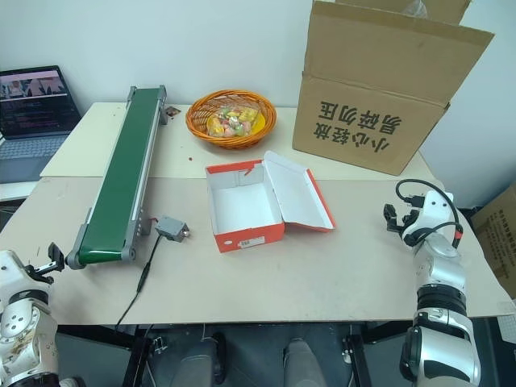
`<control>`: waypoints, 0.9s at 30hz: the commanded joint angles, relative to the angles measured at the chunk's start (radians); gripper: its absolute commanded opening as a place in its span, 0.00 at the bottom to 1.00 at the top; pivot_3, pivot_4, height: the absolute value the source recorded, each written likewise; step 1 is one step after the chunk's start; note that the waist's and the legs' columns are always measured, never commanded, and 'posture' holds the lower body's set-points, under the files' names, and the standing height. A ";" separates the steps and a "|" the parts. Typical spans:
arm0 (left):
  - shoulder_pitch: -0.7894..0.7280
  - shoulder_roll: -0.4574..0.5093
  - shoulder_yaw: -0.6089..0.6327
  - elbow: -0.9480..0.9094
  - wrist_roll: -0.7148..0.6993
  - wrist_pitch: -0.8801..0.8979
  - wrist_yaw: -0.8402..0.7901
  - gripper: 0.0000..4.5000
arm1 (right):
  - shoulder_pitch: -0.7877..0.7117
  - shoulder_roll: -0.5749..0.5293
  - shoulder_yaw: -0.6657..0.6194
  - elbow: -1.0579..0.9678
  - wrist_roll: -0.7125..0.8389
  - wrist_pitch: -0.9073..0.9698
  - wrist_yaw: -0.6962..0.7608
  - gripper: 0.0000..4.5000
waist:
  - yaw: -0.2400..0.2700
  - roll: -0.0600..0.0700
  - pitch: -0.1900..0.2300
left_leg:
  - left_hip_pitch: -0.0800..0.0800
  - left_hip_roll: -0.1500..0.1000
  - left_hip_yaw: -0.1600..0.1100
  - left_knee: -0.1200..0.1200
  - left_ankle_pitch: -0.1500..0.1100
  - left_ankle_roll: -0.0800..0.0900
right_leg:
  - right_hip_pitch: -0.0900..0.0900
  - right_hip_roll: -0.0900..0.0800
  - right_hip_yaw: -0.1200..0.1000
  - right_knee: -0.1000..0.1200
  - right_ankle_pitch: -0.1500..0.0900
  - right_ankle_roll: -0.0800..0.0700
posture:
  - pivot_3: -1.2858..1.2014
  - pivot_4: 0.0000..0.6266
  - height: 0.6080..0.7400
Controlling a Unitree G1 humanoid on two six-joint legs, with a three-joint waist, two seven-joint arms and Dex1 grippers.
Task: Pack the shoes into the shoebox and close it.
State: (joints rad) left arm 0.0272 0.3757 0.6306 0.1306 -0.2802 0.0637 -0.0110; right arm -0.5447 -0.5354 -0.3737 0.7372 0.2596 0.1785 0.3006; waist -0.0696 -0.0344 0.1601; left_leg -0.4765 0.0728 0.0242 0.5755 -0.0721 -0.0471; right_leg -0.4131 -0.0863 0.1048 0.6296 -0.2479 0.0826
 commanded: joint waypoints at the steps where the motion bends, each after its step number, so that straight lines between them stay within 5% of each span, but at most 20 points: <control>1: -0.018 0.019 -0.009 -0.025 0.000 -0.023 -0.015 1.00 | -0.022 -0.015 -0.016 -0.021 0.010 -0.035 0.003 0.98 | 0.000 0.000 0.000 | 0.000 0.000 0.000 0.000 0.000 0.000 | 0.000 0.000 0.000 0.000 0.000 0.000 | 0.52 0.24 0.86; 8: -0.051 0.035 -0.024 0.022 0.017 -0.032 -0.022 1.00 | -0.061 -0.004 0.100 -0.240 0.034 0.084 0.154 0.98 | -0.004 0.000 0.000 | 0.000 0.000 0.000 0.000 0.000 0.000 | 0.000 0.000 0.000 0.000 0.001 0.001 | 0.52 0.24 0.86; 13: -0.060 0.026 -0.043 0.040 0.028 -0.042 -0.026 1.00 | -0.104 -0.040 0.358 -0.685 0.243 0.362 0.608 0.98 | 0.001 0.001 0.000 | 0.000 0.001 0.000 -0.002 0.000 0.000 | -0.002 0.000 -0.001 0.005 0.001 0.002 | 0.52 0.24 0.86; 22: -0.095 0.032 -0.088 0.045 0.035 -0.047 -0.039 1.00 | -0.381 0.101 0.557 -0.421 0.083 0.226 0.740 0.98 | 0.039 -0.003 -0.002 | -0.004 0.005 0.005 -0.002 0.000 0.000 | -0.008 -0.012 -0.023 -0.001 0.008 -0.008 | 0.52 0.24 0.86; 27: 0.010 0.035 -0.161 -0.215 0.042 0.018 -0.099 1.00 | -0.409 0.136 0.558 -0.401 0.028 0.191 0.707 0.98 | 0.063 -0.003 -0.002 | -0.008 0.012 0.005 -0.002 0.002 -0.003 | -0.011 -0.013 -0.038 0.000 0.009 -0.008 | 0.52 0.24 0.86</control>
State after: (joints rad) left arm 0.0119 0.3976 0.5193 0.0707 -0.2372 0.0586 -0.0632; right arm -0.9392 -0.3956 0.2140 0.3511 0.2956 0.3956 1.0214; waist -0.0067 -0.0371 0.1579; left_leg -0.4859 0.0849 0.0290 0.5734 -0.0705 -0.0504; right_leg -0.4251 -0.0994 0.0656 0.6293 -0.2395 0.0747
